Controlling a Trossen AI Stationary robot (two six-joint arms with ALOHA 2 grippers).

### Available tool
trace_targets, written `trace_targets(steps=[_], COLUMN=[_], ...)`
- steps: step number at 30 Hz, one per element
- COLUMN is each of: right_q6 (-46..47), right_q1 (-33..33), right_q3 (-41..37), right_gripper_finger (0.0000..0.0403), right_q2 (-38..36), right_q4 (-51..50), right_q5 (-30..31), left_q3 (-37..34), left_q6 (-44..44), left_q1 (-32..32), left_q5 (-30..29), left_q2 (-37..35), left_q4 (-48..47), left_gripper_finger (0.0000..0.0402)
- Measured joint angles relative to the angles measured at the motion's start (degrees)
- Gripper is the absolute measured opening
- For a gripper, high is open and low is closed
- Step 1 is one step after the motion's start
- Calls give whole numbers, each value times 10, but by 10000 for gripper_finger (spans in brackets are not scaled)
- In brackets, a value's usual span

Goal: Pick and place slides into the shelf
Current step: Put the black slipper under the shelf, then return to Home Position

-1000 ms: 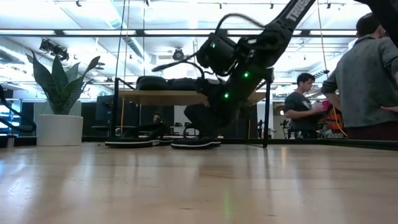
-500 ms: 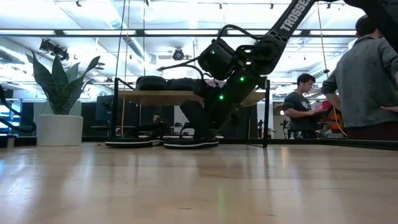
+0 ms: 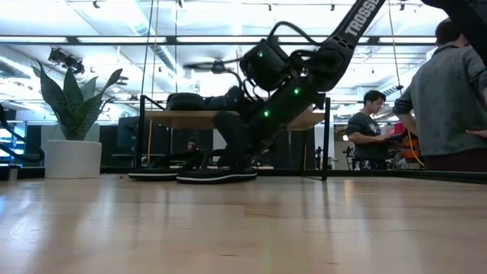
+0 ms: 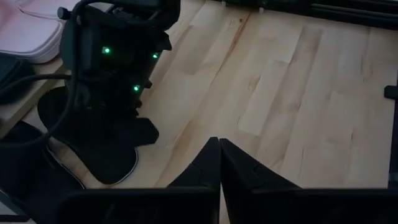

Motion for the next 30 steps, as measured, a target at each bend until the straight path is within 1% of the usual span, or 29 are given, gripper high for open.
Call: trace_targets(steps=[5, 9, 13, 19, 22, 23, 26, 28, 30], right_q6=[-36, -82, -88, -60, -55, -56, -64, -83, -79], right_q1=[28, 46, 64, 102, 137, 153, 204, 239, 272], right_q3=[0, 0, 0, 1, 1, 0, -22, -50, -88], right_gripper_finger=[4, 12, 16, 14, 14, 15, 16, 16, 15], right_q2=[-18, -70, -152, -298, -373, -398, -477, -532, -589], right_q4=[56, 53, -31, -258, -346, -366, -380, -379, -375], right_q5=[15, 26, 29, 25, 27, 28, 35, 39, 47], left_q3=[0, 0, 0, 0, 0, 0, 1, 1, 0], left_q6=[0, 28, 88, 58, 32, 26, -14, -36, -71], left_q1=[0, 0, 0, -1, -7, -10, -30, -47, -67], left_q5=[0, 0, 0, -6, -73, -86, -120, -132, -143], left_q2=[0, 0, 0, 0, -15, -29, -75, -98, -123], left_q4=[9, 9, 9, 4, -4, -9, -39, -69, -107], left_gripper_finger=[24, 23, 14, 9, 17, 20, 29, 33, 36])
